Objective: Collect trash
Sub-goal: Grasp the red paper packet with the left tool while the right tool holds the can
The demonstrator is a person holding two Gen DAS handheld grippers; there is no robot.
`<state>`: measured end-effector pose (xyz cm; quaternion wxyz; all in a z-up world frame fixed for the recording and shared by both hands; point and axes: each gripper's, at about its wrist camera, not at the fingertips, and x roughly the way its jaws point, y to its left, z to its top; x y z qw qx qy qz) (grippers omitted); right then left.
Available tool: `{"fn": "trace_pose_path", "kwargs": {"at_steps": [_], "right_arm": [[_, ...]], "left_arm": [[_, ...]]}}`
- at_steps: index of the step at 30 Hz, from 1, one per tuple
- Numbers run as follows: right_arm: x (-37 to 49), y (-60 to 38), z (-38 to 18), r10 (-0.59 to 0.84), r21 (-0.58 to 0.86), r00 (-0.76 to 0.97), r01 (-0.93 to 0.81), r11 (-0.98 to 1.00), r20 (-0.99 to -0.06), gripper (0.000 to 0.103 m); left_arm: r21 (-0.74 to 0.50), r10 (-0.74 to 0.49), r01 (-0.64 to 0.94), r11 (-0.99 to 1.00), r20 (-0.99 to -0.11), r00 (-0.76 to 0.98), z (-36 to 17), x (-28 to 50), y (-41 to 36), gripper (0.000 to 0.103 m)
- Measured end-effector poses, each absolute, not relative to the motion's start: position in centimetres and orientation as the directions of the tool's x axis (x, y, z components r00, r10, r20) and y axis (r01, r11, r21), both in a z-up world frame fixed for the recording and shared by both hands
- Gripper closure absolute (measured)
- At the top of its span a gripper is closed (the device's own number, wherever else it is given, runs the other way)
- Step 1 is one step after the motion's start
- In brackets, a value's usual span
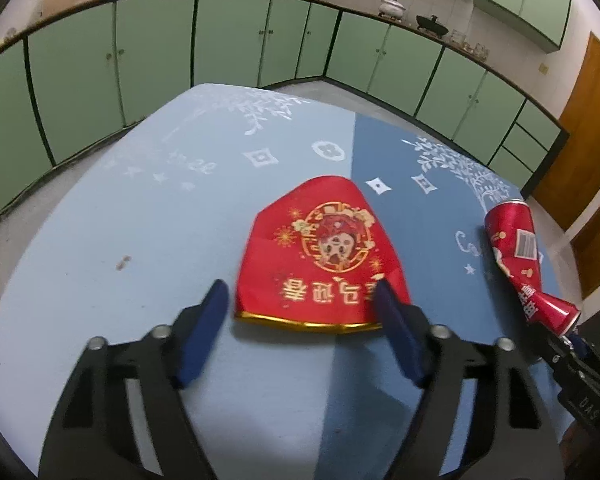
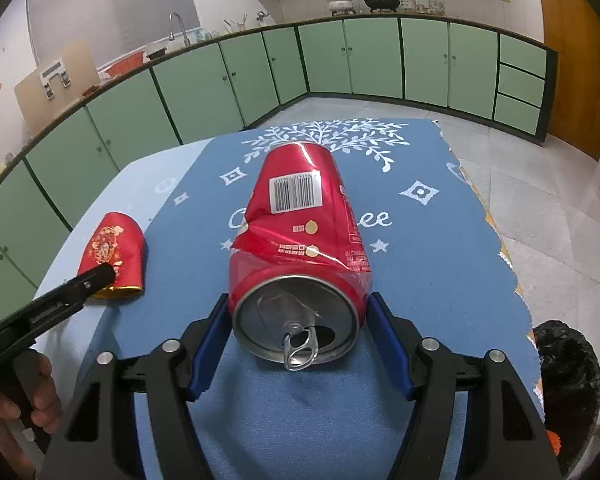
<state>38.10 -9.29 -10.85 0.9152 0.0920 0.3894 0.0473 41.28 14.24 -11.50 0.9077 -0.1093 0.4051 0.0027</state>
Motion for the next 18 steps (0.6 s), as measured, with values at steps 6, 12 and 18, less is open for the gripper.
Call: {"fn": "trace_pose_path", "kwargs": {"at_steps": [6, 12, 18], "right_arm": [[38.0, -9.5, -11.0, 0.169, 0.215, 0.692, -0.019, 0.976, -0.702, 0.036], [37.6, -9.6, -10.8, 0.165, 0.199, 0.695, -0.031, 0.979, -0.700, 0.036], [35.9, -10.3, -10.9, 0.155, 0.185, 0.687, -0.030, 0.982, -0.709, 0.036]], "left_arm": [[-0.176, -0.047, -0.110, 0.978, -0.706, 0.707, -10.7, 41.0, 13.7, 0.064], [-0.159, -0.024, -0.110, 0.981, -0.664, 0.747, -9.5, 40.1, 13.5, 0.077], [-0.195, -0.067, -0.079, 0.978, -0.642, 0.764, -8.6, 38.3, 13.6, 0.083]]}}
